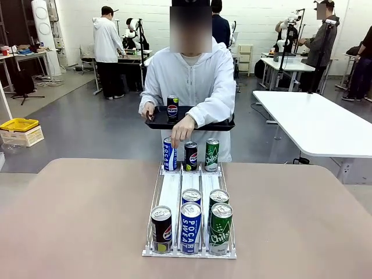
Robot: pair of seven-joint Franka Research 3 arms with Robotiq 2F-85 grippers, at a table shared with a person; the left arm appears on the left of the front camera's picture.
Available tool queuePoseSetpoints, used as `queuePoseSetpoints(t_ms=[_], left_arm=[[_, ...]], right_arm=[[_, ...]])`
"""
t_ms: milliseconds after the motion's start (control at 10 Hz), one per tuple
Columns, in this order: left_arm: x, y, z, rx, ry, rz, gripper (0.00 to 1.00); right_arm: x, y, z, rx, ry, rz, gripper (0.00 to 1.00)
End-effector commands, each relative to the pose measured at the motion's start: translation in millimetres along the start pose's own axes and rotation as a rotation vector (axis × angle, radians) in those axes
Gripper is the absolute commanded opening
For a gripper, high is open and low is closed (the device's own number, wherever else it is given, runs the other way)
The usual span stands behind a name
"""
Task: Retrieve and hand over the desired beverage to the person.
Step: Pick up another can of the same type that the person held from the Automatic Can Dispenser.
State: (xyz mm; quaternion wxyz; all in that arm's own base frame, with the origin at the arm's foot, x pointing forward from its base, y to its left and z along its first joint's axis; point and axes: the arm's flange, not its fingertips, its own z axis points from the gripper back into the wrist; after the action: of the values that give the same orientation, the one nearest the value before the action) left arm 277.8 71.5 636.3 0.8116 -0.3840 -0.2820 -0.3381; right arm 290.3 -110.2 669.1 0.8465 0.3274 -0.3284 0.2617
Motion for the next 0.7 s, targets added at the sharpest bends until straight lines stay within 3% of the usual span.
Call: queuePoseSetpoints(t_ms=[0,600], left_arm=[[1.1,0.0,-0.5,-0.011,-0.012,-0.027,1.0],[1.1,0.0,-0.5,-0.011,-0.012,-0.027,1.0]], right_arm=[[2.0,-0.5,-1.5,0.029,-0.026,0.015,1.0],[2.0,-0.5,-1.5,0.029,-0.026,0.015,1.0]])
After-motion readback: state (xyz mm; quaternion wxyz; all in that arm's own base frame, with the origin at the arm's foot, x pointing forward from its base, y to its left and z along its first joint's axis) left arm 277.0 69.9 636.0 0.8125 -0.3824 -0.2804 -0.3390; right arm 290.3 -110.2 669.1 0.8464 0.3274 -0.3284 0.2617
